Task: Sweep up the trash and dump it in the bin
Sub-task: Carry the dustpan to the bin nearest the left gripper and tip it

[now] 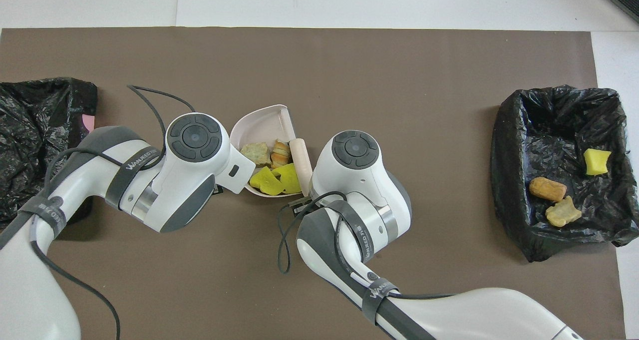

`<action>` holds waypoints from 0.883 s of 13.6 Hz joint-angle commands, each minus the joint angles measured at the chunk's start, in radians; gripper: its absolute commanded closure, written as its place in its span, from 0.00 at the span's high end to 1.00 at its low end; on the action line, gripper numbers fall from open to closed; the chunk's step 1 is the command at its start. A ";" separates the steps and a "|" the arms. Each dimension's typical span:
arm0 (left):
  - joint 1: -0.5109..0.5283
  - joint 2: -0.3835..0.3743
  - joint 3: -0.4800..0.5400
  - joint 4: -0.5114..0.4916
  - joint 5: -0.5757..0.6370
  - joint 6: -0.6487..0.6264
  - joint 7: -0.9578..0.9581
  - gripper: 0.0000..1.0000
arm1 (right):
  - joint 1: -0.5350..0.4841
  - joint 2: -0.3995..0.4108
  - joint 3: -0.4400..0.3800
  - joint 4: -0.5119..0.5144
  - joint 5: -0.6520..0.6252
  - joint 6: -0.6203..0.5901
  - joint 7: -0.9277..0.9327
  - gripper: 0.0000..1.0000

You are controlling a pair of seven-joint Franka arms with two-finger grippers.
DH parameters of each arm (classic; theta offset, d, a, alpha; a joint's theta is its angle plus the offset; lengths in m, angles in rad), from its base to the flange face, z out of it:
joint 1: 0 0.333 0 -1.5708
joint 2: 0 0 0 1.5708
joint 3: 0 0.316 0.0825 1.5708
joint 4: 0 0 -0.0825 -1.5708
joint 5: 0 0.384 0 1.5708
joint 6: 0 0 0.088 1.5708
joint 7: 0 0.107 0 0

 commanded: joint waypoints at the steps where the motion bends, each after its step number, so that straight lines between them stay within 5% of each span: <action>1: 0.000 -0.030 0.004 -0.034 0.004 0.001 0.075 0.00 | -0.025 -0.034 0.011 -0.018 0.040 -0.032 -0.017 0.00; 8: 0.015 -0.019 0.039 -0.002 -0.085 0.005 0.243 0.00 | -0.120 -0.108 0.000 -0.018 -0.041 -0.191 0.002 0.00; 12: 0.005 -0.090 0.172 0.021 -0.174 -0.010 0.478 0.00 | -0.123 -0.174 0.003 -0.010 -0.082 -0.311 0.115 0.00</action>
